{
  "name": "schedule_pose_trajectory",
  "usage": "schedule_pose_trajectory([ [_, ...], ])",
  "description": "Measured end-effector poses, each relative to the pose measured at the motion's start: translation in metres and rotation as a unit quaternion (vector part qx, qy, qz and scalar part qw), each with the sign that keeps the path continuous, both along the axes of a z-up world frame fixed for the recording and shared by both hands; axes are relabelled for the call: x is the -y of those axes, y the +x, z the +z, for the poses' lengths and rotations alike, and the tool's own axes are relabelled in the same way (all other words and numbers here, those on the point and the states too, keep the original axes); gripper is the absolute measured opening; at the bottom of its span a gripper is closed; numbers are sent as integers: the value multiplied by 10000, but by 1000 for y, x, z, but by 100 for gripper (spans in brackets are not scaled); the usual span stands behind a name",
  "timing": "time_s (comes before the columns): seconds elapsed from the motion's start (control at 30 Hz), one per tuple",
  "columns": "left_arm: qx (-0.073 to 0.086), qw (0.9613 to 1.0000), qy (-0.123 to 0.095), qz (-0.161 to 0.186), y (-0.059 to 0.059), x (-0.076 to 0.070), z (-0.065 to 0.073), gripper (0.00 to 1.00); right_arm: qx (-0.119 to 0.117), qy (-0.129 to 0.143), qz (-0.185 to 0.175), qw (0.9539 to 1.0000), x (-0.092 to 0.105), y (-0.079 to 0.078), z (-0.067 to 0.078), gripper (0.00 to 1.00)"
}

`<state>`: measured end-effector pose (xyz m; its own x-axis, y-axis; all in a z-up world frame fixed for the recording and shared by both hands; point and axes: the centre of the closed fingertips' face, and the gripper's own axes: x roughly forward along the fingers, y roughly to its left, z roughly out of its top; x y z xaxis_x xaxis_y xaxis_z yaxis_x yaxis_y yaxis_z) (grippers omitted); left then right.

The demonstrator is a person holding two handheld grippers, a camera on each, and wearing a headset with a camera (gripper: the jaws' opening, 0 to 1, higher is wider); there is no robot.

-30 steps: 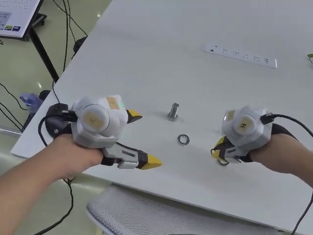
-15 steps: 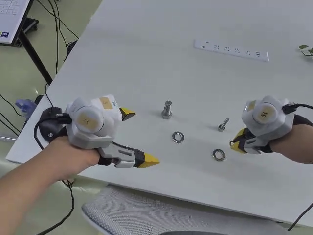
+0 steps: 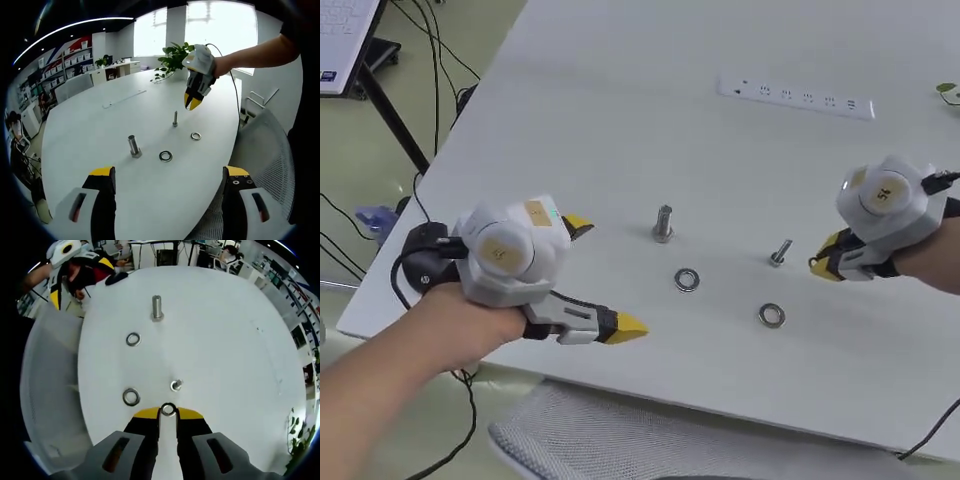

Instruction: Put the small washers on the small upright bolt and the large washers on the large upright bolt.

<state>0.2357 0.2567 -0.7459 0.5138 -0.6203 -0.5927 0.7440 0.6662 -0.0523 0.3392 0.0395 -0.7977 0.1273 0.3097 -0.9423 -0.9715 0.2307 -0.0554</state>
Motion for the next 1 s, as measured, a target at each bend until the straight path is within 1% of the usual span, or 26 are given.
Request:
schedule_pose_trajectory([
  [0.03,-30,10000,16,17,1,-1,-1,88,10,1,5,10000,-1,2,1,13],
  [0.1,-26,10000,58,-6,0,-2,-2,88,35,34,14,10000,-5,6,5,13],
  [0.23,-44,10000,53,-22,-2,-1,-3,88,62,69,30,10000,-10,14,8,13],
  [0.27,16,10000,46,-49,-2,-1,-2,88,68,67,44,9999,-11,15,8,13],
  [0.3,28,10000,45,-52,-2,-1,-1,88,66,60,70,9999,-13,16,8,13],
  [0.37,-23,10000,50,-32,-3,-1,-3,89,57,56,99,9999,-15,17,8,13],
  [0.47,-53,9999,107,-34,-4,0,-5,89,29,51,118,9999,-19,20,5,13],
  [0.6,5,10000,59,19,-1,0,-3,95,20,11,184,9998,-24,20,0,13],
  [0.63,-18,10000,46,3,-1,0,-4,94,24,9,181,9998,-25,21,-1,13],
  [0.8,-30,10000,83,-4,0,-3,-7,96,-50,-27,215,9998,-30,22,-5,13],
  [0.87,-48,10000,50,-10,0,-4,-8,97,-65,-78,232,9997,-29,23,-7,13],
  [0.93,-20,10000,19,12,2,-4,-7,99,-71,-103,255,9996,-29,23,-8,13],
  [1.0,-34,10000,12,14,1,-4,-7,99,-78,-116,259,9996,-29,23,-9,13],
])
